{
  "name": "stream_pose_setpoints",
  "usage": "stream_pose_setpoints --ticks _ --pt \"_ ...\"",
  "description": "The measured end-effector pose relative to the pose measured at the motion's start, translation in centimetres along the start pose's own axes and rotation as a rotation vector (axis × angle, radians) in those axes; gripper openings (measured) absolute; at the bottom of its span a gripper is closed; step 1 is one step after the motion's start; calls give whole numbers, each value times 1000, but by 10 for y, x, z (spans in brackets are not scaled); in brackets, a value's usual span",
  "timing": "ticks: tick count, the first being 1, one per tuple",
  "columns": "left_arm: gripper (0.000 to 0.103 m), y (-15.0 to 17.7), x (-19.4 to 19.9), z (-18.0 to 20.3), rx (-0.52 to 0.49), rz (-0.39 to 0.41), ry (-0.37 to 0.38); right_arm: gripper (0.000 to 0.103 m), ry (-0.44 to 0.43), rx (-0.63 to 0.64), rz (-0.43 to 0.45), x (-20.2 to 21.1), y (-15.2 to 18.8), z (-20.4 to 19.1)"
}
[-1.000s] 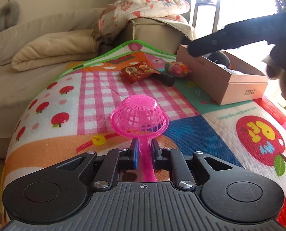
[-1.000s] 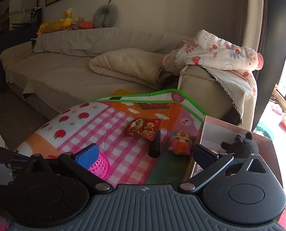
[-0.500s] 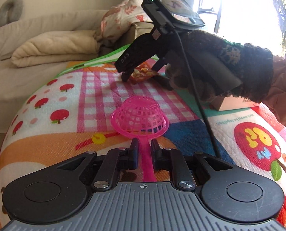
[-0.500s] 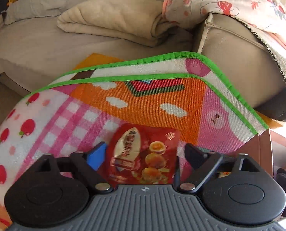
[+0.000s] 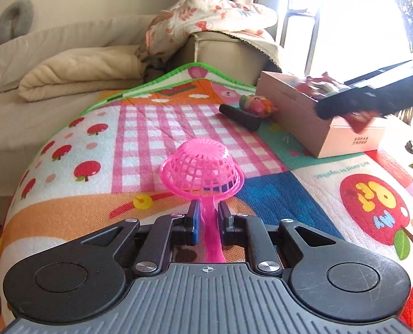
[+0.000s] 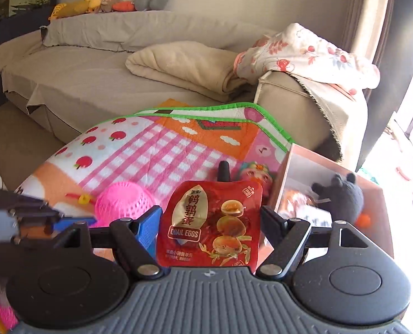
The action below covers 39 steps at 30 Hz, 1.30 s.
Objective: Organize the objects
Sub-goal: 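Lower the basket into the pink box with the left tool while the right tool drops the quail-eggs pack in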
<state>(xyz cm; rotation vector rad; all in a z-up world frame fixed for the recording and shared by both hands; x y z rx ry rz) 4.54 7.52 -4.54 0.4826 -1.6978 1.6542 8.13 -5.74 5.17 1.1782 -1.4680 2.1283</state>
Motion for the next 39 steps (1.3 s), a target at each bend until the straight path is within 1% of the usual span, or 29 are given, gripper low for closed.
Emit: stream_pose_setpoints --ticks 2,6,8,10,13,15,18,20,23,25,27,28,30,31,33,36,38,39 --pt "16 1 3 6 -23 -2 -9 76 16 -14 -1 20 30 7" --pt "16 7 16 34 -69 -27 59 76 72 -52 0 51 86 23" --pt "15 8 22 52 -85 -50 104 76 85 -93 -8 58 108 35" --pt "15 3 30 70 -108 -54 142 76 96 -152 -9 64 128 49" --pt "15 -20 48 94 -159 1 151 76 133 -215 19 72 145 68" --pt "15 -45 58 108 -184 47 157 76 150 -235 50 78 151 77" --pt "15 -86 61 131 -204 113 167 76 140 -264 95 83 154 86" --pt "16 -115 51 143 -180 140 187 76 133 -283 121 84 153 91" --pt "16 -151 15 154 -84 129 222 76 119 -308 149 82 151 97" --pt "15 -171 -19 156 -4 117 206 76 114 -321 156 79 151 101" --pt "15 -181 -48 157 70 108 187 76 112 -336 153 75 153 107" --pt "16 -184 -65 157 120 102 183 76 112 -345 148 73 155 110" --pt "16 -186 -88 160 178 90 184 76 118 -360 136 69 158 115" --pt "16 -185 -99 160 203 70 180 76 124 -364 131 67 160 118" --pt "16 -176 -110 162 220 23 166 76 137 -368 126 64 163 122" --pt "17 -163 -104 162 203 14 142 76 136 -374 121 60 166 125" --pt "17 -159 -94 155 200 36 120 76 131 -376 115 56 167 126" --pt "16 -157 -87 150 208 53 125 76 128 -378 112 54 166 127"
Point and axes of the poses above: each gripper's, at about its wrist camera, not at the fingertips, and x roughly against the way its jaws point, z to its right, y to its underside, the point moved 9 cm from there along -x, roughly the way its jaws point, and after that the axes turned 8 degrees about -z, right-handed, at the moved point
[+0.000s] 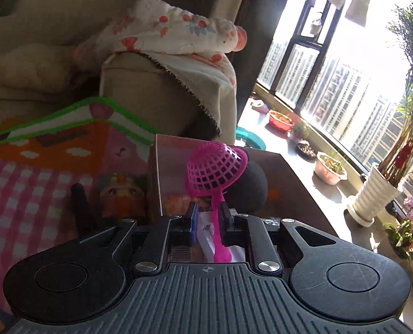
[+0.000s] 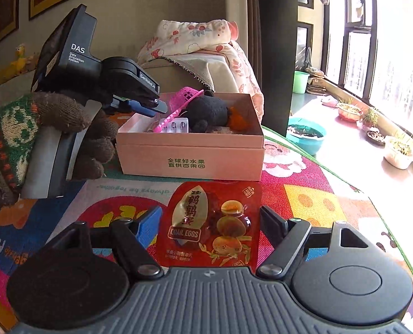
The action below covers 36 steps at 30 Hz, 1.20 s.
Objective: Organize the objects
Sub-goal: 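Lower the basket into the pink box with the left tool while the right tool drops the quail-eggs pack in, then reach down and grasp the black stick toy with the left tool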
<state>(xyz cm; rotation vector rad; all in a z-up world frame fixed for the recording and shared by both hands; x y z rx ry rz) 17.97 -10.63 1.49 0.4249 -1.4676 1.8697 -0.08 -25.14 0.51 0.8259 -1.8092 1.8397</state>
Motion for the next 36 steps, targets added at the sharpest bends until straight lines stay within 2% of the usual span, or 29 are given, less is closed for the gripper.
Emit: stream_pose_setpoints --ticks 5,9,12,15,17,19,21,23,28,30,36 --pt "17 8 33 -8 -71 34 37 76 -10 -3 3 -5 -12 -1" --pt "17 29 56 -14 -155 30 72 76 2 13 81 4 -52 2" --pt "17 45 66 -28 -142 13 76 76 1 10 145 5 -99 6" --pt "17 57 67 -45 -111 -25 64 77 -6 -8 168 -11 -146 11" --pt "17 63 68 -60 -93 -45 47 87 5 -13 140 -29 -168 17" --pt "17 67 71 -74 -81 -58 38 89 18 -55 106 -43 -177 26" --pt "17 73 72 -89 -75 -75 26 90 -2 -89 83 -46 -174 31" --pt "17 79 69 -102 -51 -96 16 95 0 -113 73 -45 -162 35" --pt "17 82 59 -118 10 -112 22 97 92 -53 21 -50 -118 29" --pt "17 75 58 -116 8 -98 37 97 109 -12 10 -48 -100 20" --pt "17 33 38 -115 18 -47 35 99 81 52 25 -50 -55 -21"
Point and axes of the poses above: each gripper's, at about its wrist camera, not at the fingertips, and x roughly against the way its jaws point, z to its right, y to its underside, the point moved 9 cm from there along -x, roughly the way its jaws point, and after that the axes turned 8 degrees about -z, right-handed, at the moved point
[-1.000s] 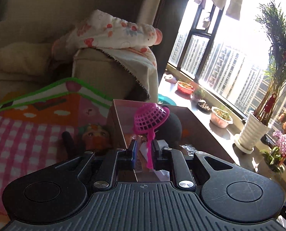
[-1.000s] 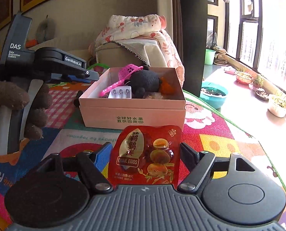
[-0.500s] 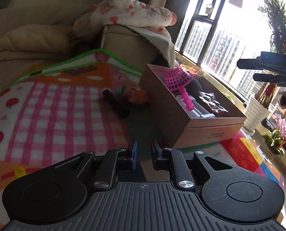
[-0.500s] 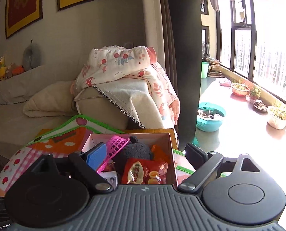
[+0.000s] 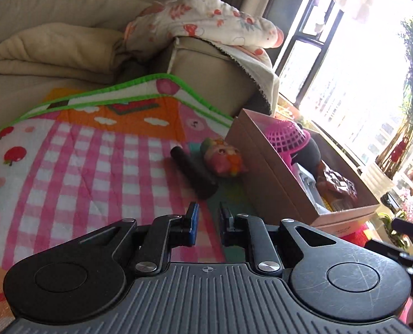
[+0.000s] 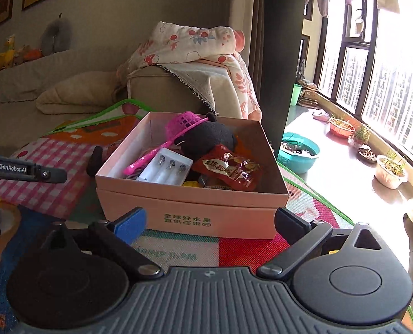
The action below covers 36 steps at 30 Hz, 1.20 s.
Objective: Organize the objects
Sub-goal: 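Reach down and grasp the black stick toy with the left tool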
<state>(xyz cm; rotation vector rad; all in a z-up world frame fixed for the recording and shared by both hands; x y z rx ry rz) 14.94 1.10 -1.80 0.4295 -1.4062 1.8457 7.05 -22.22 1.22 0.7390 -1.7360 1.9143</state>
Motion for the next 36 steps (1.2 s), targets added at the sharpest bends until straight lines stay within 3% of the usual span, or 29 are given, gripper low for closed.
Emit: stream_pose_setpoints --ticks 10,15,18,21,24,28,33,36 --pt "17 -66 -53 -13 167 -51 55 103 -53 61 -23 -16 28 -46" --pt "17 -97 -87 0 130 -87 72 103 -69 31 -36 -20 29 -43" --pt "17 -99 -117 4 83 -136 24 103 -65 5 -38 -22 29 -39" --pt "17 -90 -136 4 18 -167 -20 103 -51 -24 -16 -19 28 -34" --pt "19 -73 -128 13 -19 -191 51 103 -41 -50 9 -16 27 -29" --pt "19 -46 -96 24 -65 -224 111 103 -58 -44 12 -15 26 -31" --pt "20 -14 -49 30 -43 -231 159 103 -85 -17 12 -13 27 -37" --pt "20 6 -29 31 -9 -241 200 103 -154 35 -19 -12 28 -55"
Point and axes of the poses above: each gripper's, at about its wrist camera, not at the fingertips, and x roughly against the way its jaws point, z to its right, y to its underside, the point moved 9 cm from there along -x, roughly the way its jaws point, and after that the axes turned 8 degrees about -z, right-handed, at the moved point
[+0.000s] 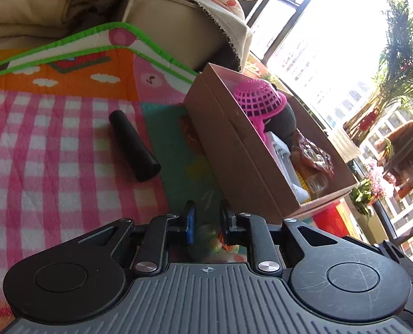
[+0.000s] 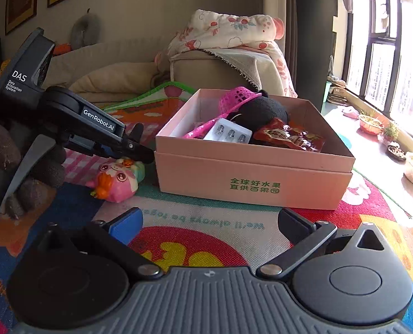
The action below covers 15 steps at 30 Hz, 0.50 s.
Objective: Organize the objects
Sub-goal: 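Reach down and grasp the black stick toy with the left tool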
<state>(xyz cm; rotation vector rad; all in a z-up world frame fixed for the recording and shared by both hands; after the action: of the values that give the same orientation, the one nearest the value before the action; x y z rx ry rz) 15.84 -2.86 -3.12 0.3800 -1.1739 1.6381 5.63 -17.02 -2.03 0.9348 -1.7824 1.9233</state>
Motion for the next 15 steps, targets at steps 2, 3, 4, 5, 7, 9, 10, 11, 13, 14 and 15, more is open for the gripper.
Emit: stream_pose_setpoints --ticks 2,3,4,5,7,9,10,11,13,14,15 --pt "20 13 5 0 35 -24 45 103 -134 14 -53 -4 1 -25" --pt "20 17 6 -1 49 -37 61 103 -184 26 -78 -7 1 -38" --pt "20 19 8 -3 69 -50 74 103 -208 40 -97 -11 0 -49" --pt "20 20 12 -4 76 -51 70 103 -212 55 -115 -17 -1 -59" --pt "20 17 21 -8 60 -20 32 97 -212 77 -133 -28 -4 -75" --pt "20 12 31 -12 34 29 -29 77 -231 74 -135 -30 -9 -83" --pt "20 8 37 -14 33 54 -48 60 -237 70 -135 -29 -10 -85" --pt "20 5 41 -16 35 73 -65 52 -239 71 -133 -27 -11 -86" --pt "20 -3 48 -21 39 118 -137 45 -224 67 -121 -22 -10 -83" --pt "20 -8 50 -24 37 139 -182 44 -217 66 -114 -18 -8 -80" --pt "20 -12 51 -26 39 156 -222 43 -203 67 -110 -14 -5 -75"
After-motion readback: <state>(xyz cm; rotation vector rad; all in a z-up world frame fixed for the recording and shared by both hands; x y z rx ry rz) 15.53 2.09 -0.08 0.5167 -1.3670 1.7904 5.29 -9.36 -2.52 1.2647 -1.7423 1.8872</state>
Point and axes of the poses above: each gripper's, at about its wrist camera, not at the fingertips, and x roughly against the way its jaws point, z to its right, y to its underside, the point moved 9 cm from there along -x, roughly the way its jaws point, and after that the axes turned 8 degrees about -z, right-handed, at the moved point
